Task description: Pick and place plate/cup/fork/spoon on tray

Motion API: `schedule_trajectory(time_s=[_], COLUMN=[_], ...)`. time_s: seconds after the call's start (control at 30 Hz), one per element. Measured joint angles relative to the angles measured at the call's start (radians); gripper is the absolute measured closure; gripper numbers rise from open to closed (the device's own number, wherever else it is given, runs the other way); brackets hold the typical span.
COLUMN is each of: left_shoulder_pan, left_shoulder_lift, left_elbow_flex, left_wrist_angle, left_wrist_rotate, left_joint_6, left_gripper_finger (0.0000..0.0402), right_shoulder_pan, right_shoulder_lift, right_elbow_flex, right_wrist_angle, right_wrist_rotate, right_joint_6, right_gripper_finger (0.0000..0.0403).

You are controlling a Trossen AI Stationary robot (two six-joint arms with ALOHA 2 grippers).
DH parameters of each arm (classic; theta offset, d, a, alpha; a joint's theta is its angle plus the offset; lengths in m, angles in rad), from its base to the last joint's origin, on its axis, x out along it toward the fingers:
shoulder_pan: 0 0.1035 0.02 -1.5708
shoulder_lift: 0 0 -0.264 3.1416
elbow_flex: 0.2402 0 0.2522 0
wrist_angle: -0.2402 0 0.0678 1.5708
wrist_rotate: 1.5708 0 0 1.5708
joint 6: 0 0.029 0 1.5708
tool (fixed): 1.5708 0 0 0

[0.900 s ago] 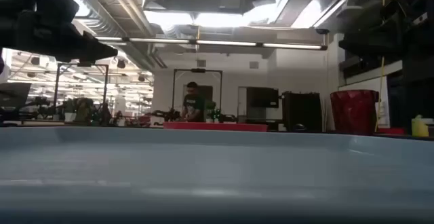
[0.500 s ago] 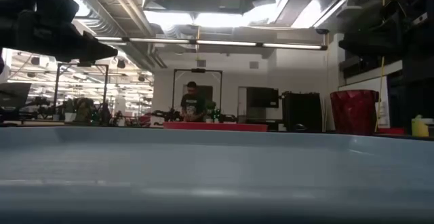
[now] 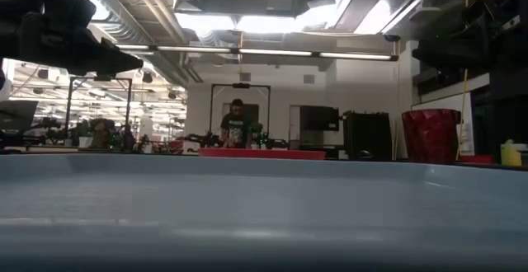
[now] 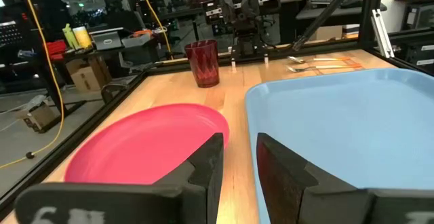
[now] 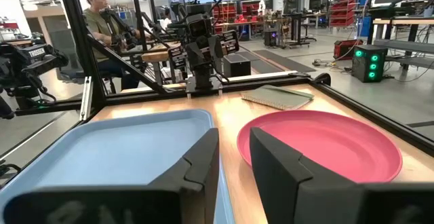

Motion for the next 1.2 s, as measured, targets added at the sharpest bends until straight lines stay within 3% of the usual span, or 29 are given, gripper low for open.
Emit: schedule_trajectory(time_s=[0.23, 0.33, 0.43, 0.57, 0.7, 0.8, 0.97, 1.2], left_shoulder_pan=[0.000, 0.000, 0.001, 0.001, 0.001, 0.001, 0.001, 0.001], left_shoulder_lift=[0.000, 0.000, 0.001, 0.000, 0.000, 0.000, 0.000, 0.000], left_elbow_flex=[0.000, 0.000, -0.001, -0.001, -0.001, -0.001, -0.001, -0.001], left_wrist_angle=[0.000, 0.000, 0.015, 0.088, 0.141, 0.241, 0.484, 0.814], left_wrist_rotate=[0.000, 0.000, -0.033, -0.041, -0.041, -0.041, -0.081, -0.115], left_joint_6=[0.000, 0.001, 0.096, 0.130, 0.125, 0.016, -0.147, -0.140], left_gripper_finger=[0.0319, 0.0319, 0.0319, 0.0319, 0.0319, 0.0319, 0.0319, 0.0319], right_shoulder_pan=[0.000, 0.000, 0.000, 0.000, 0.000, 0.000, 0.000, 0.000], right_shoulder_lift=[0.000, 0.000, 0.000, 0.000, 0.000, 0.001, 0.001, 0.000], right_elbow_flex=[0.000, 0.000, 0.000, 0.000, 0.000, 0.000, 0.000, 0.047], right_wrist_angle=[0.009, 0.051, 0.097, 0.147, 0.150, 0.171, 0.366, 0.896], right_wrist_rotate=[0.000, -0.001, 0.000, 0.025, 0.026, 0.026, -0.028, -0.273], right_joint_6=[0.011, 0.115, 0.208, 0.212, 0.213, 0.263, 0.403, 0.083], right_gripper_finger=[0.0315, 0.0315, 0.0315, 0.0315, 0.0315, 0.0315, 0.0315, 0.0315])
